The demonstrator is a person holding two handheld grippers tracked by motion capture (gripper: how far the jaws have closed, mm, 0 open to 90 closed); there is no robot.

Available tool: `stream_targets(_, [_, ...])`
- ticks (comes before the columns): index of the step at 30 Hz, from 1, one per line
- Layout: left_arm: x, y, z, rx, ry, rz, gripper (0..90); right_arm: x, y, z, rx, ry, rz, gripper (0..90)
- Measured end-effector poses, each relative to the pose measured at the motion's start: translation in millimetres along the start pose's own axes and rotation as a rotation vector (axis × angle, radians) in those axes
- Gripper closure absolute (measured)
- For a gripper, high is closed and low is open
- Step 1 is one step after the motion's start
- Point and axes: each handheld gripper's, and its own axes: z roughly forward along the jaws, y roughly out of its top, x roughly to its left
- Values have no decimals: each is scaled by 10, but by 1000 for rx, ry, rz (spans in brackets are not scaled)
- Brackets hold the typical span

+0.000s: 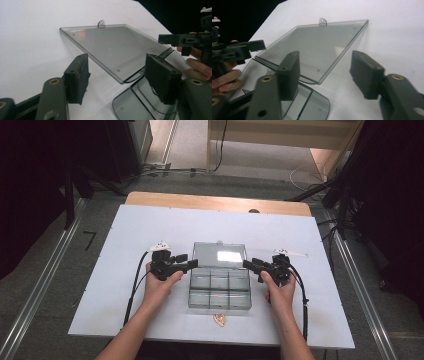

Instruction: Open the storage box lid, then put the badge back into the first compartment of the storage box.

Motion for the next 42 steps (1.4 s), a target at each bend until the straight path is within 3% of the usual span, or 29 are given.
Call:
stream_targets(3, [-40, -8, -85, -20, -38, 46, 204, 58, -4, -78, -11, 2, -27, 315])
stream_targets(6, [-89, -37, -195, -38, -81, 88, 123, 113, -56, -196, -37, 54, -73, 260])
stream_targets(10, [-136, -79, -343, -47, -123, 125, 37, 189, -115, -327, -65, 79, -124, 196])
stream_targets(12, [-155, -107, -425, -50, -114, 146, 21, 245, -142, -391, -64, 90, -151, 148])
stream_targets(18, [-212, -177, -639, -55, -92, 204, 9, 428, -223, -515, -73, 54, -231, 68])
stream_targets(24, [-261, -245, -820, -70, -62, 258, 8, 572, -291, -588, -62, 65, -264, 36])
stream_targets(30, [-237, -330, -998, -89, -37, 276, 4, 683, -414, -650, -48, 49, -288, 37])
stream_targets(36, [-201, -450, -1136, -87, -23, 281, 5, 776, -539, -730, -46, 57, -307, 73])
stream_targets(42, [-163, -557, -1237, -78, -10, 289, 5, 887, -652, -788, -38, 40, -320, 210])
